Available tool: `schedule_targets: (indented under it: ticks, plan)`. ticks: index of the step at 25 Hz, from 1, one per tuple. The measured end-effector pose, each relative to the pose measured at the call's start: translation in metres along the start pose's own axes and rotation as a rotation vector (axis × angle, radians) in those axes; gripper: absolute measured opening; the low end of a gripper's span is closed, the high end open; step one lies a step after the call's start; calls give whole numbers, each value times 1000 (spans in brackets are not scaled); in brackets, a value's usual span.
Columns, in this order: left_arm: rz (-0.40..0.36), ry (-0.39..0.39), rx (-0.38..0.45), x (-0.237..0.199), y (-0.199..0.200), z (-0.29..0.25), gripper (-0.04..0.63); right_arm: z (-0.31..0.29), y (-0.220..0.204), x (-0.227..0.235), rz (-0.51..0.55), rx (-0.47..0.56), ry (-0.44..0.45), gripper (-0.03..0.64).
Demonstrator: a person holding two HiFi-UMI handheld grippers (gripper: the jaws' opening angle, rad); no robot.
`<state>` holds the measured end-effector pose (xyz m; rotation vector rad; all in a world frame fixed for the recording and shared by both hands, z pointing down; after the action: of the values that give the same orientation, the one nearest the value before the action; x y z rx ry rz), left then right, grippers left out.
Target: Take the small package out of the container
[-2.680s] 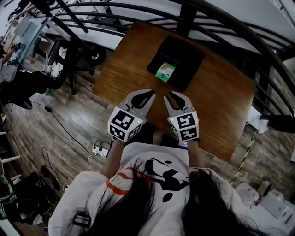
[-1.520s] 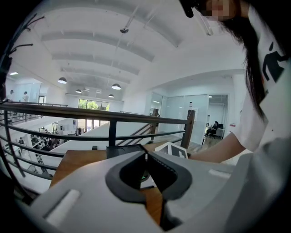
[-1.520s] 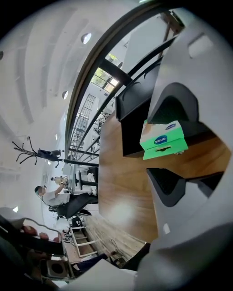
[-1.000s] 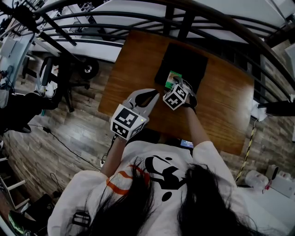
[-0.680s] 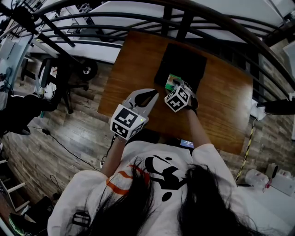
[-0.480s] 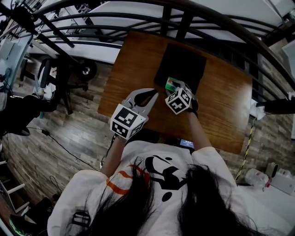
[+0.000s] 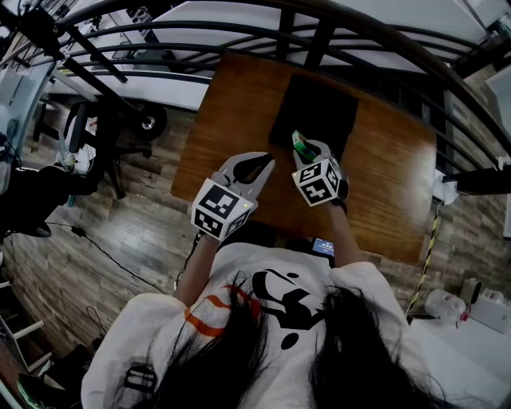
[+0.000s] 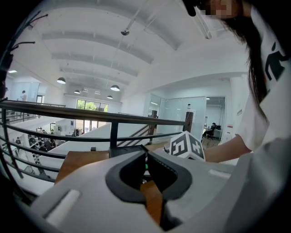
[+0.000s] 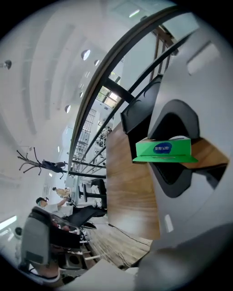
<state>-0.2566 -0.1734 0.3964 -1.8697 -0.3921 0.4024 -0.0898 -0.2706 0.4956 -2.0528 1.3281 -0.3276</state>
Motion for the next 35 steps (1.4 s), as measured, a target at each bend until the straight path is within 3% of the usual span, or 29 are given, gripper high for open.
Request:
schedule_targets:
  ticks: [11, 25, 35]
  plan:
    - [-4, -47, -20, -1, -9, 6, 0, 47, 9, -20, -170, 169, -38, 123]
    - [-7, -149, -42, 25, -19, -10, 0, 88, -14, -52, -243, 175, -53, 121]
    - [-26, -129, -39, 50, -16, -4, 0, 114, -32, -70, -233, 195, -27, 121]
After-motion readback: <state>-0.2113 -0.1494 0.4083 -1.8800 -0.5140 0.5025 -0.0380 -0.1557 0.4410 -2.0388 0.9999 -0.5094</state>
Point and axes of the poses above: the fingertips, and each gripper's own axes: z backward along the fingers, x to its right, y out of its top, the point moved 10 cm from there along z, backward along the fingers, and after that the axes turned 12 degrees about y, right-handed, at the moved point
